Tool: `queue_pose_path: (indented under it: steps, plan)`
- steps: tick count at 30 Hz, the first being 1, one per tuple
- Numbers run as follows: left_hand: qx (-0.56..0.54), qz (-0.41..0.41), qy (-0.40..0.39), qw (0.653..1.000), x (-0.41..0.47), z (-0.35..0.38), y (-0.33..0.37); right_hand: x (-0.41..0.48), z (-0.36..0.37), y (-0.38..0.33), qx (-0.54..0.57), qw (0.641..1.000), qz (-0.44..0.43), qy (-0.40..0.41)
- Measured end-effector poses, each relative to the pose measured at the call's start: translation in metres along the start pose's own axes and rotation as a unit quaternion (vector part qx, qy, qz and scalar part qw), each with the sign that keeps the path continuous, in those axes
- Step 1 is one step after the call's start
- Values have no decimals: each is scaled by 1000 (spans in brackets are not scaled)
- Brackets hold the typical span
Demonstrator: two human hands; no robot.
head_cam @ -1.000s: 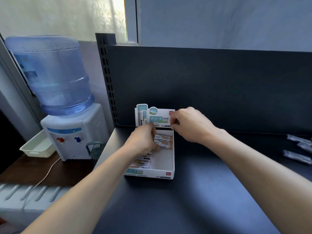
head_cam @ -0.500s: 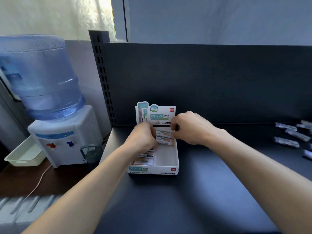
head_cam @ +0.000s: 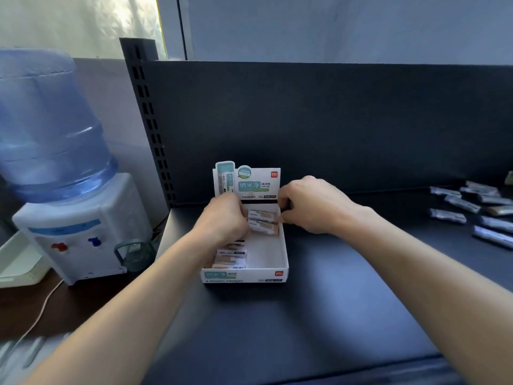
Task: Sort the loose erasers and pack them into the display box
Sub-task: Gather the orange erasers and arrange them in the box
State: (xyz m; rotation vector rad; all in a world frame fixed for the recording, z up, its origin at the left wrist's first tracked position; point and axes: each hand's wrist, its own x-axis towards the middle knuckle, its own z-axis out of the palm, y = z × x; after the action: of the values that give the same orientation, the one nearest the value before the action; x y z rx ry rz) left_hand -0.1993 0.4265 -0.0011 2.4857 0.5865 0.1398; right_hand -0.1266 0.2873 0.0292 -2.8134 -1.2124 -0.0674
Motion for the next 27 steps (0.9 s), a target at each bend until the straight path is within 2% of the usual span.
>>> queue_pose_path:
  steps: [3,10,19,27]
  plan:
    - [38,50,42,997,-5,-8,16,-10,-11,10,-42,999,9,-2]
    - [83,221,25,971,-19,5,96,-43,-34,69,-136,990,38,17]
    - [82,287,-42,953,-24,87,221,-129,-49,219,-137,978,160,2]
    - [97,314,-55,943,-24,156,311,-181,-51,337,-136,971,198,6]
